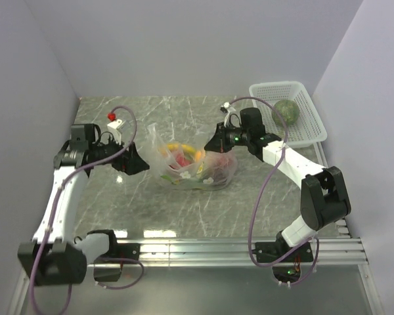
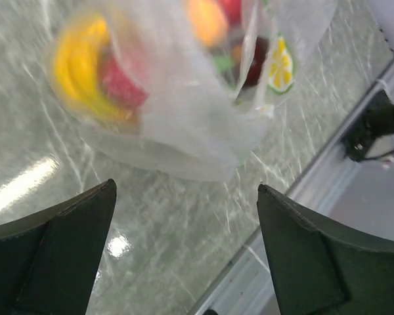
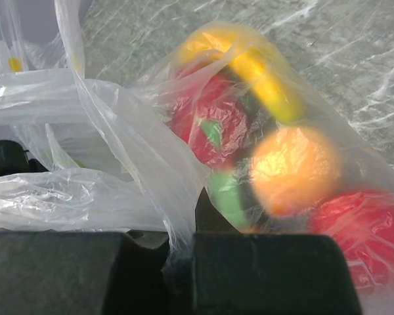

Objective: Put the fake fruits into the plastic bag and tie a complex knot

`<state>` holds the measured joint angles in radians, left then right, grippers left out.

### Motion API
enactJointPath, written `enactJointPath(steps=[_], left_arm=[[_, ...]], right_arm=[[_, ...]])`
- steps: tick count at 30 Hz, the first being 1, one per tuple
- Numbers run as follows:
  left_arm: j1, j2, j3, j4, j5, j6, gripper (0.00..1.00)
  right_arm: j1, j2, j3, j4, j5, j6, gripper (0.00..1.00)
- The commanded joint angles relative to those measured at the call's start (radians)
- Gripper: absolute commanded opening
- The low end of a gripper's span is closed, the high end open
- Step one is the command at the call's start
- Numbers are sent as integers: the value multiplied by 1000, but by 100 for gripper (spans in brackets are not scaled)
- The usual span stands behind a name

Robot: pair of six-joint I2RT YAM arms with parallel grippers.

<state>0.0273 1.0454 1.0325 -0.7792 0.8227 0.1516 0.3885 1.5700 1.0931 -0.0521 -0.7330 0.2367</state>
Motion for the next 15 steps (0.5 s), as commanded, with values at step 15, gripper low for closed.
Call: enactJointPath(steps=[15], left_arm=[[-18,186,-216,740,333,-293,97]], right_arm=[[7,5,86,-115,-86,-112,0]])
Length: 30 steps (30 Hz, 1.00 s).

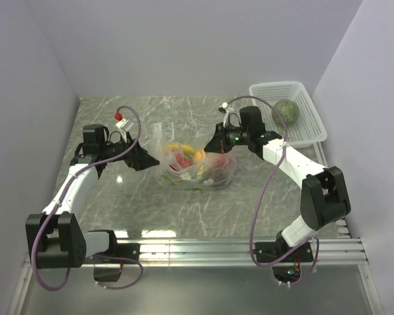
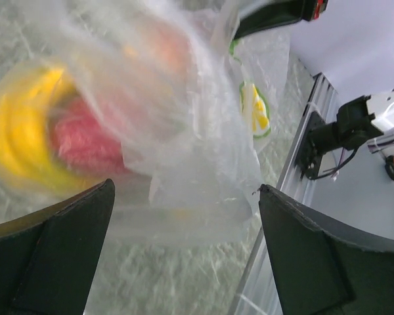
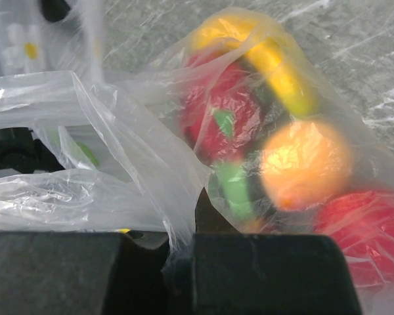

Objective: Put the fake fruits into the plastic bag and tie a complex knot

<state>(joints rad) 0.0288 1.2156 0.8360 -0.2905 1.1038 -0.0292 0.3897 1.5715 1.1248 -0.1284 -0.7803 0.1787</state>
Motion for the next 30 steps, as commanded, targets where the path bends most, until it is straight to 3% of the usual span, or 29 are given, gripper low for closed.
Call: enactJointPath(steps=[1,12,15,16,22,25,30], left_arm=[[-21,24,-34,283,48,-124,97],[-105,156,-60,605,48,-285,93],[-119,157,-45,611,77,-311,78],[-122,144,-28,593,86,-284,68],[-141,32,47,311,152,-44,35],[-173,-7,77,194,174,52,23],[-271,-33,121,68,162,285,12]], right_arm=[[6,5,61,-46,-43,-59,0],[9,32,81,-86,-79,-97,0],[11,36,93,-109,-54,-96,0],[11,39,104,-117,-45,-94,0],[9,61,150,-165,15,-19,0],[17,99,197,-207,32,22,0],[58,192,349,-379,33,12,0]])
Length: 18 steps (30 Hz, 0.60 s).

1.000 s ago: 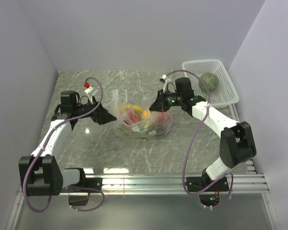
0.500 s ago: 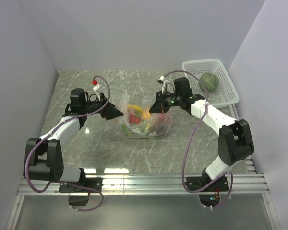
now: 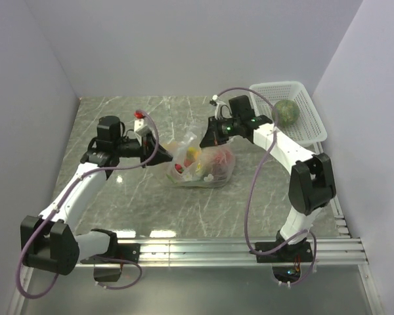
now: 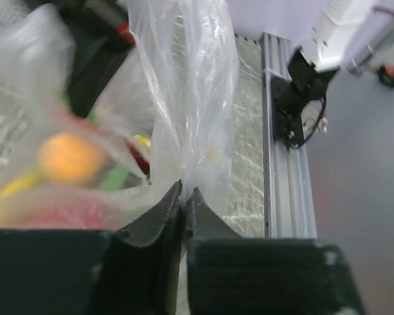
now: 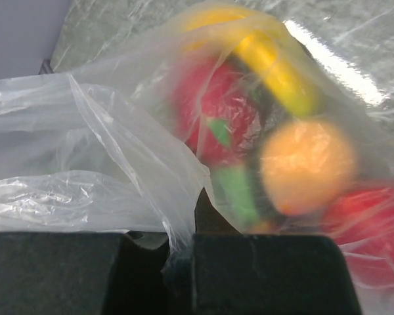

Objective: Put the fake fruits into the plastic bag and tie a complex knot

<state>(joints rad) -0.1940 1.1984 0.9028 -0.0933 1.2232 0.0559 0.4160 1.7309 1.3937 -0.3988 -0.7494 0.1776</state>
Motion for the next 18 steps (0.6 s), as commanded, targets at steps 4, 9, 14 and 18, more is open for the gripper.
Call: enactJointPath(steps=[4,9,14,18], left_arm=[[-117,53,88,-103,10,191,4],[-134,150,139,27,-30,79,3],[-153,253,202,18,-86,62,1],[-153,294,248,-60,-93,88,1]], right_arm=[[64,12,67,-78,-28,10,0],[76,-2,42,-74,-114,-38,0],[78,-21,33,-104,-174,-91,2],[75,-45,9,-100,-188,-116,45]])
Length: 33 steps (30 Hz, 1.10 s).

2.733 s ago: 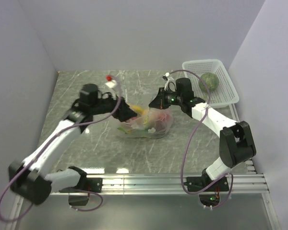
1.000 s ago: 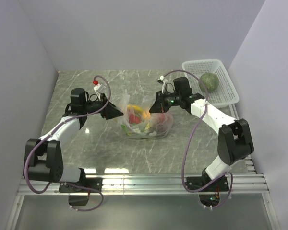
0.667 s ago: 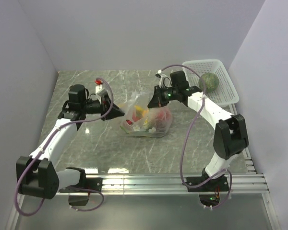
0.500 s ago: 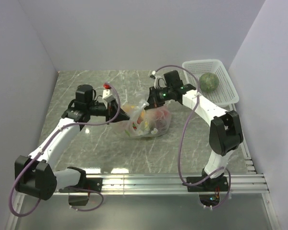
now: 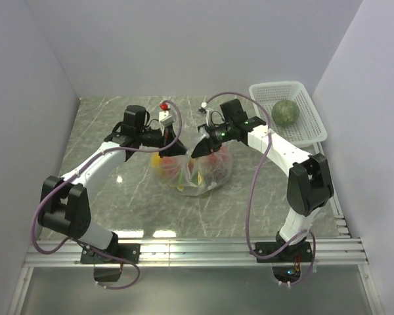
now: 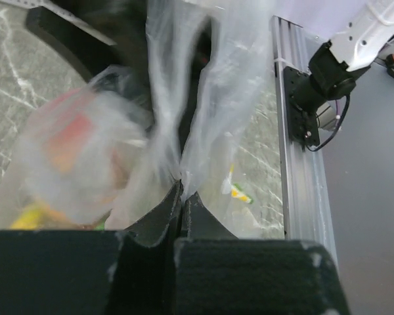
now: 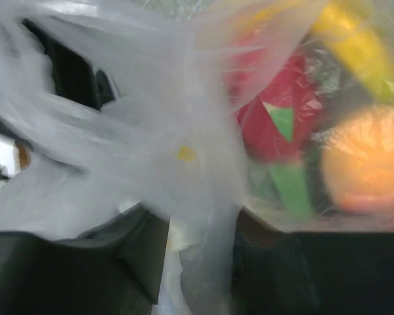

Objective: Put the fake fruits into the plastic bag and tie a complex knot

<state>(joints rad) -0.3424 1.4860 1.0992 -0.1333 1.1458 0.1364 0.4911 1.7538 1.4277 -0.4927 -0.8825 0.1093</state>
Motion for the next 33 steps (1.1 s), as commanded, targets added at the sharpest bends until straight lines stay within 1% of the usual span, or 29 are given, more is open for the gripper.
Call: enactJointPath(steps=[1,2,3,5,6,9,11,16,21,22,25,26,27,29,30,32,33], left_arm=[[-4,5,47,-20,-20,6,0],[-4,3,42,-20,-21,3,1],[-4,3,36,-22,-27,2,1],[-9,5,33,-29,-44,2,0],[-13,7,37,-35,-57,6,0],[-49,20,62,-91,-107,57,0],[-58,26,68,-101,-121,57,0],[-69,59,90,-88,-129,0,0],[-76,68,97,-77,-132,-15,0],[-84,69,99,-80,-133,-9,1],[-89,60,108,-120,-132,17,1],[-87,59,111,-136,-136,31,1],[-89,53,119,-158,-149,52,3],[-86,39,125,-222,-156,104,5],[-84,33,131,-245,-156,120,9],[-75,28,139,-298,-162,141,15],[-70,25,143,-322,-161,170,21]], right_arm=[[0,-74,-33,0,-56,-51,50],[-2,-82,-41,17,-58,-43,54],[0,-88,-49,26,-67,-36,63],[0,-89,-47,35,-93,-30,64],[-2,-91,-49,45,-99,-20,69],[0,-93,-47,68,-125,-2,70],[1,-93,-46,80,-134,7,70],[1,-96,-56,88,-127,-3,72],[0,-111,-76,88,-107,-28,73],[1,-111,-79,98,-116,-25,71],[0,-94,-69,109,-145,-28,35],[-2,-90,-62,94,-144,-37,17],[-5,-83,-56,89,-148,-45,11],[-19,-83,-67,100,-154,-49,3],[-25,-89,-73,109,-161,-49,0],[-34,-93,-85,126,-182,-46,0],[-39,-99,-88,129,-188,-48,0]])
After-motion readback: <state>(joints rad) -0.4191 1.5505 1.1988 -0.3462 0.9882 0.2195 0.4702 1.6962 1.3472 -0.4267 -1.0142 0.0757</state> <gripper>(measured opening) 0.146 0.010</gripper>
